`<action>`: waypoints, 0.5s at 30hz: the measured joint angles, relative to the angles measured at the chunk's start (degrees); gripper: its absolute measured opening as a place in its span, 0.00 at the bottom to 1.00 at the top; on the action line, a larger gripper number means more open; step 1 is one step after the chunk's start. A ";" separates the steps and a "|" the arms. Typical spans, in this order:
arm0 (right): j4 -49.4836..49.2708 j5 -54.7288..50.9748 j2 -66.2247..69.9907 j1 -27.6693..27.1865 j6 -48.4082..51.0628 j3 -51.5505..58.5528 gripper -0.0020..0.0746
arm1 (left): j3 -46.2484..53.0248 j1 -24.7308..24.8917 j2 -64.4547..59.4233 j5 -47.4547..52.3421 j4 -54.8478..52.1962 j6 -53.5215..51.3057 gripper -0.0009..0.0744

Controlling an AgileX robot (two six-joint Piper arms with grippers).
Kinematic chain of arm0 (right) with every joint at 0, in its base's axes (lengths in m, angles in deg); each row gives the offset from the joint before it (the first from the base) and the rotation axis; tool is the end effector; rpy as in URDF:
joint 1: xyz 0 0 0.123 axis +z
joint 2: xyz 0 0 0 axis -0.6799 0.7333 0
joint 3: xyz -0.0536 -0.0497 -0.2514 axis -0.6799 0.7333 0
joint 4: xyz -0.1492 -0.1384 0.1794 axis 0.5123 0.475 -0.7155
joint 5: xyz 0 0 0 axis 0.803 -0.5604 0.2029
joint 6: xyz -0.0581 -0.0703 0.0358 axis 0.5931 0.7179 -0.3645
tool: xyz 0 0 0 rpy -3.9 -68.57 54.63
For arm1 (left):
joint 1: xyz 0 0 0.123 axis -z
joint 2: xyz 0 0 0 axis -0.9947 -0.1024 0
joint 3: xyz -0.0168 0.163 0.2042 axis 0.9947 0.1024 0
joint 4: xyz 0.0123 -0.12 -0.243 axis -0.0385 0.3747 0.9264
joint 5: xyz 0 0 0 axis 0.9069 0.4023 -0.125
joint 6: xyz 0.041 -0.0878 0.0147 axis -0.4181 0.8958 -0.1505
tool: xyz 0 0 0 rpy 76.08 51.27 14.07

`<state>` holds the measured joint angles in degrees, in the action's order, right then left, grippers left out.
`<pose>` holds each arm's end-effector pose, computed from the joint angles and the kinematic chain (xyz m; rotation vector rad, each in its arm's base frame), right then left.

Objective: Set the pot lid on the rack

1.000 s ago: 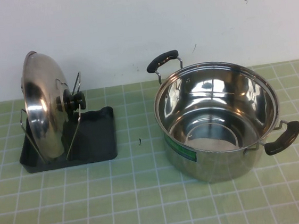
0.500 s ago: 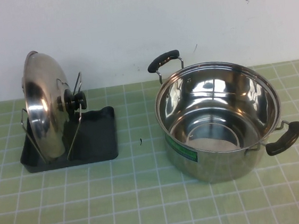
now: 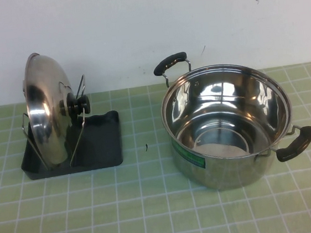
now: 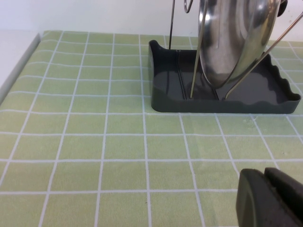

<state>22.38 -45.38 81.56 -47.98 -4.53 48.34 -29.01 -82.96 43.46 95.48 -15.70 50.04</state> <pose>0.1023 -0.0125 0.1727 -0.0823 1.8509 -0.2355 0.1040 -0.0041 0.1781 -0.0993 1.7988 -0.1366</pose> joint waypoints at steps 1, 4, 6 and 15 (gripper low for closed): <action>0.00 0.00 0.00 0.00 -1.26 0.00 0.02 | 0.00 0.00 0.00 0.00 0.00 0.00 0.01; 0.00 0.00 0.00 0.21 -4.03 0.00 0.02 | 0.00 0.00 0.00 0.00 0.00 0.00 0.01; 0.00 0.00 0.00 0.30 -4.55 0.00 0.02 | 0.00 0.00 0.00 0.00 0.00 0.00 0.01; -0.07 -0.33 0.00 0.30 -10.92 -0.10 0.02 | 0.00 0.00 0.00 0.00 0.00 0.00 0.01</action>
<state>22.31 -45.71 81.56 -47.68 -15.45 48.24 -29.01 -82.96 43.46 95.48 -15.70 50.04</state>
